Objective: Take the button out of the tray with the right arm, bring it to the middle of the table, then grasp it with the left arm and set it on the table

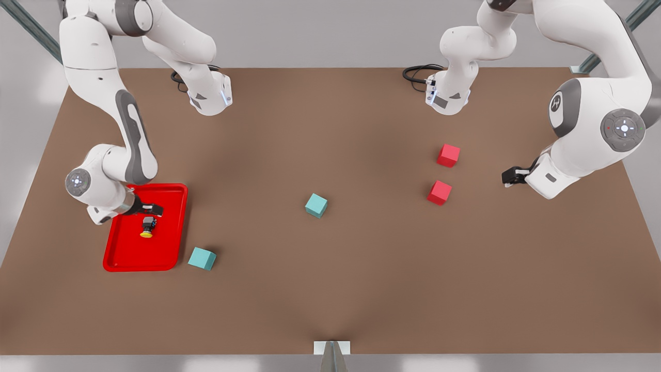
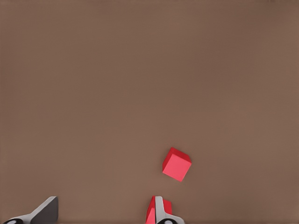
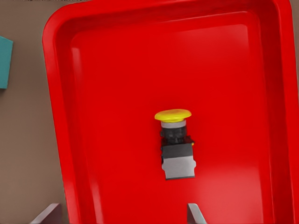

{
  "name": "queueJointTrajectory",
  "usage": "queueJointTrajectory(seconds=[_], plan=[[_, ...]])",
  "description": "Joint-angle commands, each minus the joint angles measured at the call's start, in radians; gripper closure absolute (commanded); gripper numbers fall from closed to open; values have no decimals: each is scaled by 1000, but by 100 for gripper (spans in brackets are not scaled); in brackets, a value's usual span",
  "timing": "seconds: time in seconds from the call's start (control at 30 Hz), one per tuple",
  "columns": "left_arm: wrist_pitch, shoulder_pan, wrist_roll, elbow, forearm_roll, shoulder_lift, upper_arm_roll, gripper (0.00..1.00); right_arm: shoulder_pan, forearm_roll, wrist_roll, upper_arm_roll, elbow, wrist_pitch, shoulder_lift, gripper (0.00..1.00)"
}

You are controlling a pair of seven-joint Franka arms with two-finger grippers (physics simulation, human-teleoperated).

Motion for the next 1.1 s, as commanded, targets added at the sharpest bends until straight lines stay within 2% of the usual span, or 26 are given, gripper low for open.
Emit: queueJointTrajectory(seconds=[0.0, 0.2, 0.37, 0.43, 1.07], plan=[[1, 0, 1, 1, 1, -2, 0, 0, -4, 41, 38, -1, 3, 150, 25, 0], [0, 0, 1, -1, 1, -2, 0, 0, -76, 41, -29, 1, 24, 152, 79, 0], [0, -3, 1, -1, -1, 0, 0, 0, -53, 41, -29, 1, 33, 152, 131, 0], [-3, -4, -1, -1, -1, 0, -1, 0, -43, 39, -154, -1, 30, 150, 149, 0], [1, -1, 1, 1, -15, 0, 0, 0, -68, 39, -72, -1, 38, 179, 202, 0]])
